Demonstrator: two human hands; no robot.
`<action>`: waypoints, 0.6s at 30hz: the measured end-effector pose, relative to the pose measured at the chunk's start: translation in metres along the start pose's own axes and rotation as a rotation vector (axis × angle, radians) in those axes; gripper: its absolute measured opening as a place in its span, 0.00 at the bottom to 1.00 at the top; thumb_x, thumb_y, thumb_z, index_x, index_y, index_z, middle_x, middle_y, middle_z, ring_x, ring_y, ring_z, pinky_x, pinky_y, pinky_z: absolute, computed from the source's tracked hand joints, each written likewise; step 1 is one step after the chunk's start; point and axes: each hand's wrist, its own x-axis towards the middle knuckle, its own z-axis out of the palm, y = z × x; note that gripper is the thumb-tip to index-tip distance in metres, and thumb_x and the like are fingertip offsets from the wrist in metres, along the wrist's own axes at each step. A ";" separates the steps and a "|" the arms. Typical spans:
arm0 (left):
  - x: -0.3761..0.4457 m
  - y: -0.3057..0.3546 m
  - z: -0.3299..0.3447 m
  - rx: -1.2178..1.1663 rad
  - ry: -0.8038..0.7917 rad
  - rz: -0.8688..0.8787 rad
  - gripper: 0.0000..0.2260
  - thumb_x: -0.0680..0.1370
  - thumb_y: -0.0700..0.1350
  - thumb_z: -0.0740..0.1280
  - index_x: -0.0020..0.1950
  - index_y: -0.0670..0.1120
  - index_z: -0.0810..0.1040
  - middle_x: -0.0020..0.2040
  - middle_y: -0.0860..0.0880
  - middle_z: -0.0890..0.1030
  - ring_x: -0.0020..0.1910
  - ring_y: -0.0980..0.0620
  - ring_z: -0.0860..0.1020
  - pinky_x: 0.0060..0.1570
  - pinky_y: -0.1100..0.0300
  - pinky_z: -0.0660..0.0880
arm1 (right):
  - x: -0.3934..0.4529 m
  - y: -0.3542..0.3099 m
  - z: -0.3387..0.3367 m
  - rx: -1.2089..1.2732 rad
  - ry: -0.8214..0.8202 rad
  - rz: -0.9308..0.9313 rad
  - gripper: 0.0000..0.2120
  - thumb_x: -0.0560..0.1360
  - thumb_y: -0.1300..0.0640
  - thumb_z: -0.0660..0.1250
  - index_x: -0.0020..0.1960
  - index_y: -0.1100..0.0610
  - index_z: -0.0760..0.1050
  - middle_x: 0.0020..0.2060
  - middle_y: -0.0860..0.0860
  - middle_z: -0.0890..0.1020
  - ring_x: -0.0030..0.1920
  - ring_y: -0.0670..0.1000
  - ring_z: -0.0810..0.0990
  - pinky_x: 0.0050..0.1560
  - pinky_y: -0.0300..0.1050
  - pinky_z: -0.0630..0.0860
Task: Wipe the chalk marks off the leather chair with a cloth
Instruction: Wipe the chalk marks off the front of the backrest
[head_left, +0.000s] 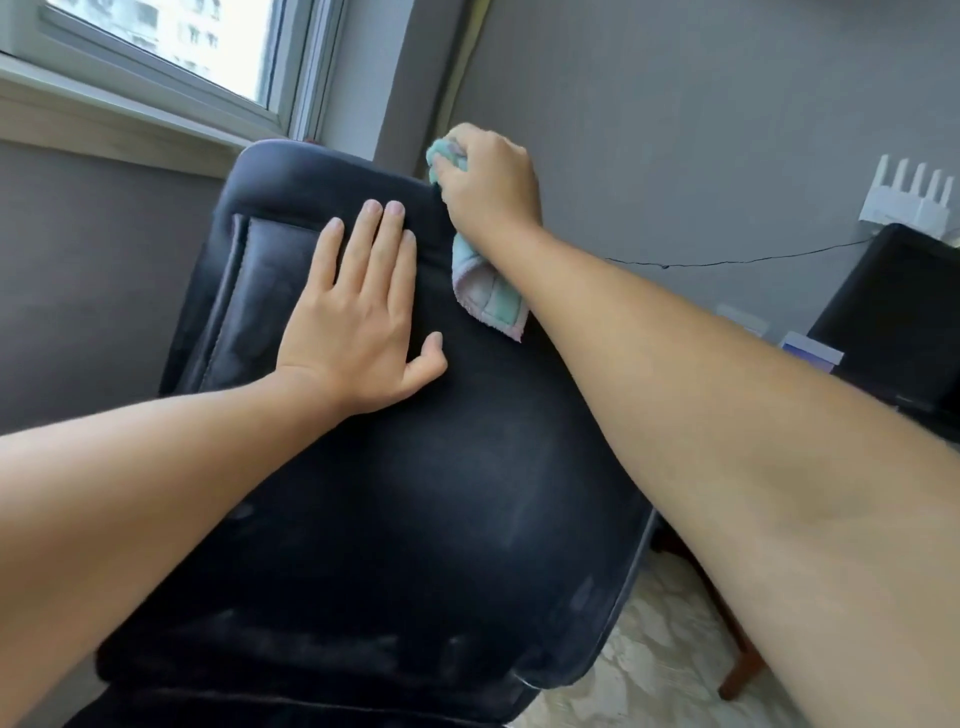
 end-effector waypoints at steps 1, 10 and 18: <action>0.000 -0.002 -0.001 -0.002 -0.004 0.002 0.40 0.79 0.61 0.55 0.80 0.32 0.59 0.83 0.32 0.55 0.83 0.33 0.53 0.80 0.35 0.51 | -0.003 0.006 -0.001 0.006 -0.001 0.009 0.10 0.81 0.51 0.61 0.51 0.56 0.78 0.48 0.52 0.80 0.48 0.56 0.77 0.44 0.47 0.69; 0.001 0.008 -0.001 0.027 -0.037 0.005 0.39 0.80 0.60 0.53 0.81 0.32 0.57 0.83 0.31 0.53 0.83 0.33 0.51 0.80 0.35 0.50 | -0.147 0.192 -0.091 -0.198 0.247 0.555 0.13 0.83 0.58 0.59 0.61 0.66 0.76 0.58 0.64 0.78 0.58 0.65 0.75 0.53 0.51 0.64; -0.023 0.009 -0.020 0.084 -0.201 -0.012 0.37 0.84 0.62 0.47 0.84 0.36 0.46 0.85 0.35 0.45 0.84 0.34 0.44 0.80 0.33 0.45 | -0.178 0.099 -0.012 -0.164 0.459 0.174 0.13 0.77 0.68 0.61 0.59 0.63 0.79 0.60 0.59 0.79 0.66 0.59 0.71 0.74 0.59 0.65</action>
